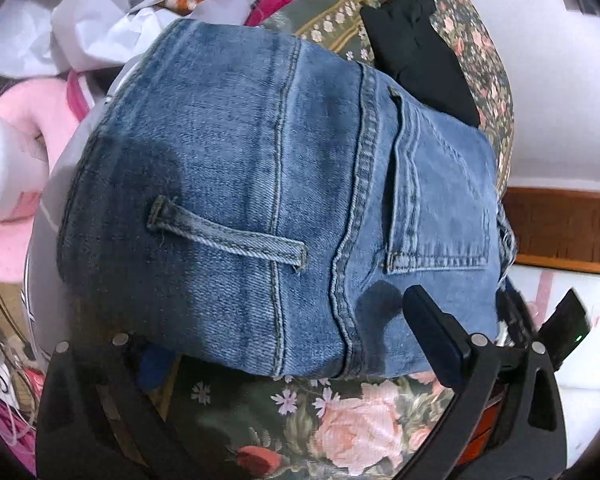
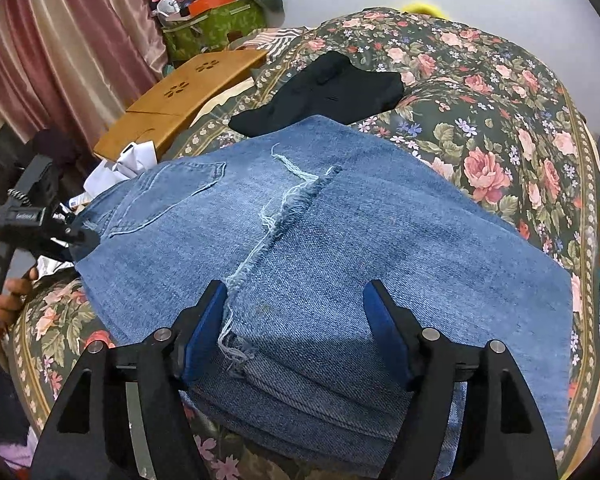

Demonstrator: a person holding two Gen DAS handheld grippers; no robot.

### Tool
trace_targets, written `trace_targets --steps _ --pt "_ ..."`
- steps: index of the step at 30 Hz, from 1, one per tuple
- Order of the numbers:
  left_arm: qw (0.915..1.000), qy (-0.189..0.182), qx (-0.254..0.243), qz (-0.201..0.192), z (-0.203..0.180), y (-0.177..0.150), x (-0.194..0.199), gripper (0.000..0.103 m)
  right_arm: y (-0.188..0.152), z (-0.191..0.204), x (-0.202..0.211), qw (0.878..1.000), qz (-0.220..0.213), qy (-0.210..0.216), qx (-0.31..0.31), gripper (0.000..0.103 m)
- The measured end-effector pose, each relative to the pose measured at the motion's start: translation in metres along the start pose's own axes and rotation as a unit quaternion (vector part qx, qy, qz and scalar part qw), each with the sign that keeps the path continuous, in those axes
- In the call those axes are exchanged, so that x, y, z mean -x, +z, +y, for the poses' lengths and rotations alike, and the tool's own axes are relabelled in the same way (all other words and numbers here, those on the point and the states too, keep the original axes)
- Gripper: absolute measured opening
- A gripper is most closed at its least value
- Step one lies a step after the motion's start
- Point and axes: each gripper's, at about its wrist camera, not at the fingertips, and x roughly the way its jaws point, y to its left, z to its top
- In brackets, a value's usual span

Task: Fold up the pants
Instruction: 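Grasp the jeans leg end with the left tool and lift it up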

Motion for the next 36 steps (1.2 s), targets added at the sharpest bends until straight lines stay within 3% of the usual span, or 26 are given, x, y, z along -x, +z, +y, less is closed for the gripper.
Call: trace_targets --steps 6,10,12,14,17,20,23,27,31,33,36 --pt "0.9996 0.006 -0.023 -0.015 -0.005 -0.023 0.005 0.102 -0.001 0.000 0.000 1.000 -0.003 0.005 0.002 0.073" --pt "0.9999 -0.005 0.006 -0.012 0.001 -0.004 0.001 0.102 0.000 0.001 -0.001 1.000 -0.002 0.005 0.003 0.074" --pt "0.9997 0.007 0.017 -0.018 0.005 0.010 -0.001 0.086 -0.001 0.001 -0.001 1.000 -0.002 0.007 0.003 0.075" --pt "0.9987 0.032 0.019 -0.036 0.006 0.022 0.001 0.063 -0.001 0.000 -0.002 1.000 -0.002 0.011 0.002 0.075" --pt "0.9972 0.025 0.012 -0.069 0.005 0.026 0.008 0.048 -0.002 0.000 -0.001 1.000 -0.004 0.013 0.003 0.075" --pt "0.9896 0.068 -0.042 -0.119 -0.019 0.018 0.020 0.037 -0.002 0.000 -0.001 1.000 -0.004 0.014 0.003 0.075" --pt "0.9707 0.124 -0.101 -0.179 -0.051 0.007 0.037 0.031 -0.001 0.000 0.001 1.000 -0.003 0.012 0.001 0.074" --pt "0.9442 0.166 -0.148 -0.243 -0.079 -0.002 0.069 0.020 -0.006 -0.009 0.013 1.000 -0.012 0.019 -0.021 0.071" --pt "0.9060 0.205 -0.209 -0.305 -0.120 -0.019 0.103 0.017 -0.017 -0.030 0.038 0.998 -0.037 0.016 -0.056 0.071" --pt "0.8818 0.228 -0.242 -0.335 -0.147 -0.027 0.111 0.017 -0.025 -0.047 0.052 0.996 -0.048 0.006 -0.073 0.072" --pt "0.8556 0.239 -0.275 -0.368 -0.181 -0.039 0.122 0.016 -0.038 -0.073 0.069 0.993 -0.057 -0.017 -0.099 0.072"
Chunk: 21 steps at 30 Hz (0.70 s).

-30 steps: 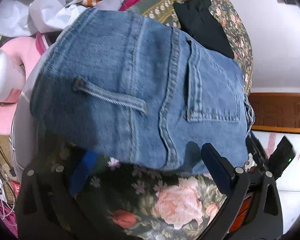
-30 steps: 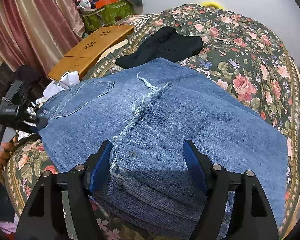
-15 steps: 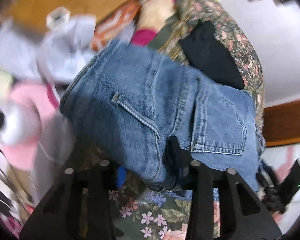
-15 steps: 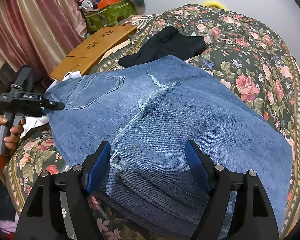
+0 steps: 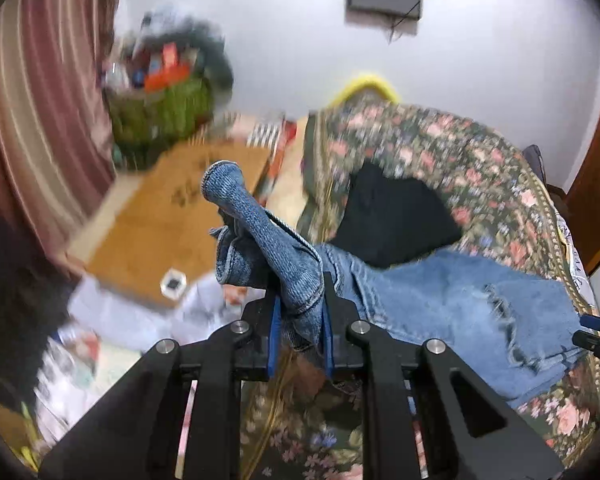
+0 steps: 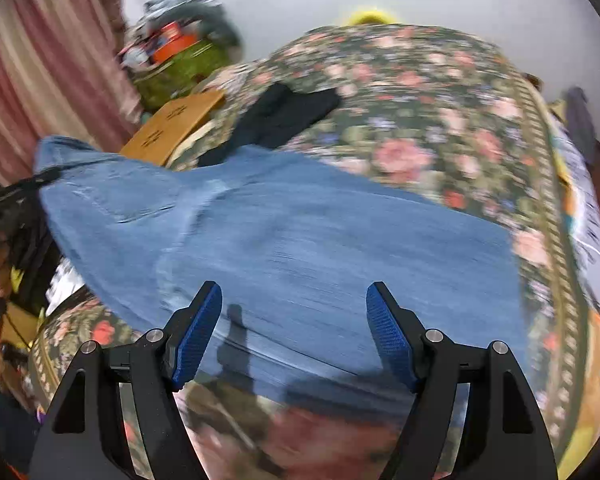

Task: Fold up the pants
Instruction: 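Grasp the jeans leg end with the left tool and lift it up, then fold the lifted leg over the stack with the left tool and release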

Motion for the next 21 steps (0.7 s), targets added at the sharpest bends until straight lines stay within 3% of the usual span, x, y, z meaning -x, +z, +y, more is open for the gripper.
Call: trace_targets --steps 7,14,21 --pt "0.9915 0.008 -0.100 -0.083 -0.083 0.040 0.037 0.015 -0.022 -0.063 0.016 0.997 -0.003 -0.056 -0.048 0.072" --pt "0.9812 -0.037 -0.159 -0.102 -0.181 0.067 0.051 0.014 -0.039 -0.089 0.006 0.997 0.000 -0.020 -0.076 0.073" --pt "0.9632 -0.094 -0.220 -0.123 -0.288 0.065 0.059 0.014 -0.043 -0.096 -0.001 0.996 0.001 0.015 -0.084 0.074"
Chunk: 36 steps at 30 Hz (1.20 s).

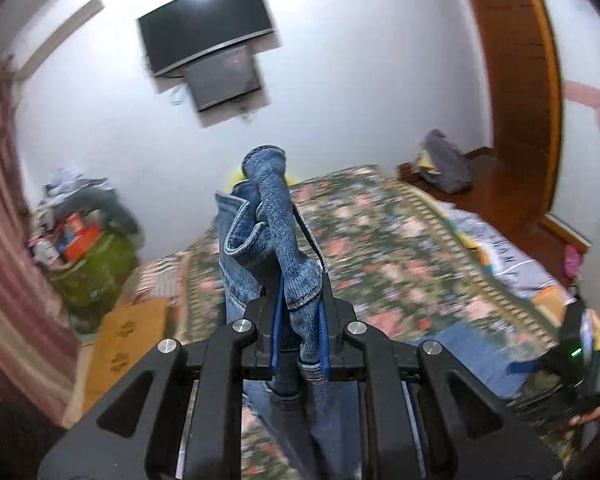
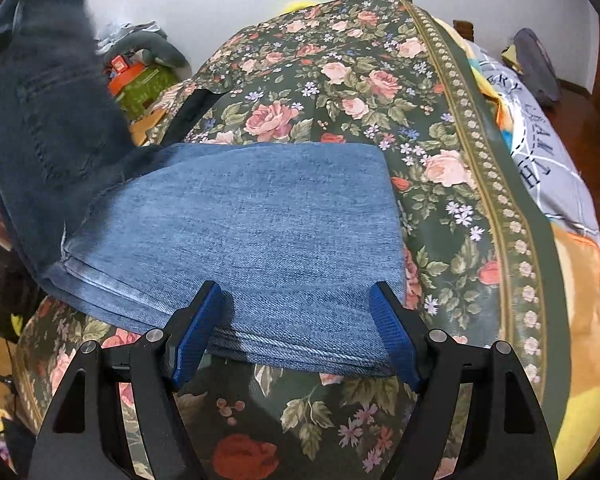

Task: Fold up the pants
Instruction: 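Fold the lifted leg over the stack with the left tool and release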

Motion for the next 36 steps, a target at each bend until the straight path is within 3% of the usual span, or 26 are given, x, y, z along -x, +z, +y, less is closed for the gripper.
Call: trace_targets --steps 3,8,13,16,18,19,20,22,23,26,29,32,36 --pt "0.9993 -0.036 -0.005 0.004 -0.030 0.007 -0.011 0.013 0.000 0.000 0.000 1.000 -0.001 0.002 0.001 0.074" --pt "0.9918 -0.112 0.001 0.061 -0.077 0.001 -0.048 0.013 -0.002 -0.003 0.002 1.000 -0.006 0.009 -0.001 0.074" --pt "0.9692 -0.201 0.027 0.140 -0.106 -0.019 -0.081 0.014 -0.005 -0.005 0.009 1.000 -0.013 0.012 -0.002 0.074" --pt "0.9575 -0.226 0.023 0.178 -0.120 -0.028 -0.088 0.015 -0.006 -0.005 0.014 1.000 -0.016 0.014 -0.004 0.073" --pt "0.9505 -0.238 0.015 0.199 -0.126 -0.034 -0.089 0.020 -0.008 -0.006 0.018 1.000 -0.019 0.014 -0.007 0.073" --pt "0.9468 -0.247 0.016 0.206 -0.127 -0.034 -0.088 0.036 -0.008 -0.006 0.021 1.000 -0.021 0.014 -0.008 0.073" --pt "0.9458 -0.249 0.020 0.207 -0.128 -0.033 -0.088 0.062 -0.009 -0.007 0.023 1.000 -0.021 0.014 -0.010 0.073" --pt "0.9557 -0.233 0.039 0.176 -0.122 -0.029 -0.074 0.083 -0.011 -0.007 0.027 1.000 -0.022 0.011 -0.013 0.073" --pt "0.9611 -0.228 0.040 0.151 -0.117 -0.024 -0.065 0.088 -0.012 -0.007 0.028 1.000 -0.021 0.010 -0.013 0.073" --pt "0.9667 -0.216 0.043 0.131 -0.100 -0.015 -0.059 0.093 -0.016 -0.008 0.031 1.000 -0.017 0.006 -0.014 0.073" --pt "0.9735 -0.177 0.057 0.133 -0.071 -0.012 -0.076 0.097 -0.018 -0.009 0.032 1.000 -0.017 0.005 -0.018 0.073" --pt "0.9755 -0.139 0.063 0.158 -0.040 -0.016 -0.107 0.097 -0.019 -0.010 0.033 1.000 -0.015 0.007 -0.024 0.073" --pt "0.9700 -0.084 0.067 0.218 0.005 -0.040 -0.169 0.097 -0.019 -0.008 0.035 0.999 -0.014 0.014 -0.030 0.073"
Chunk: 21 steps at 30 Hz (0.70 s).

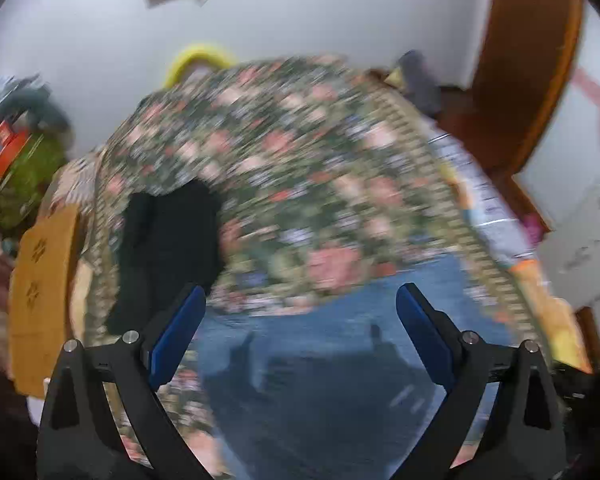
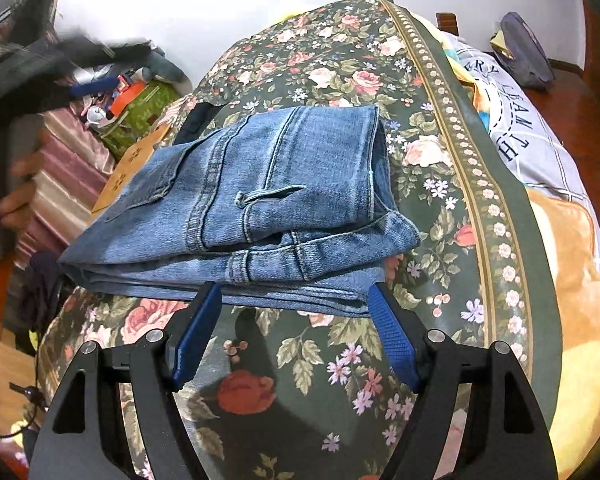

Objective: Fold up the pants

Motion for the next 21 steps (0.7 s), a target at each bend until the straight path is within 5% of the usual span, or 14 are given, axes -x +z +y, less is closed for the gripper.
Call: trace_targets --steps 10,17,21 --pt "0.9860 0.051 -0.018 0.158 0.061 -0.040 -0.127 0.099 0.005 0.014 -0.002 1.000 0.014 -0.004 0.015 0.073" --pt "0.9899 0.039 -0.038 0.131 0.074 -0.087 -0.097 0.100 0.006 0.031 -0.009 0.999 0.025 -0.012 0.029 0.073" --pt "0.9930 0.029 -0.008 0.114 0.093 -0.125 -0.061 0.100 0.008 0.041 -0.007 0.999 0.020 -0.015 0.034 0.073"
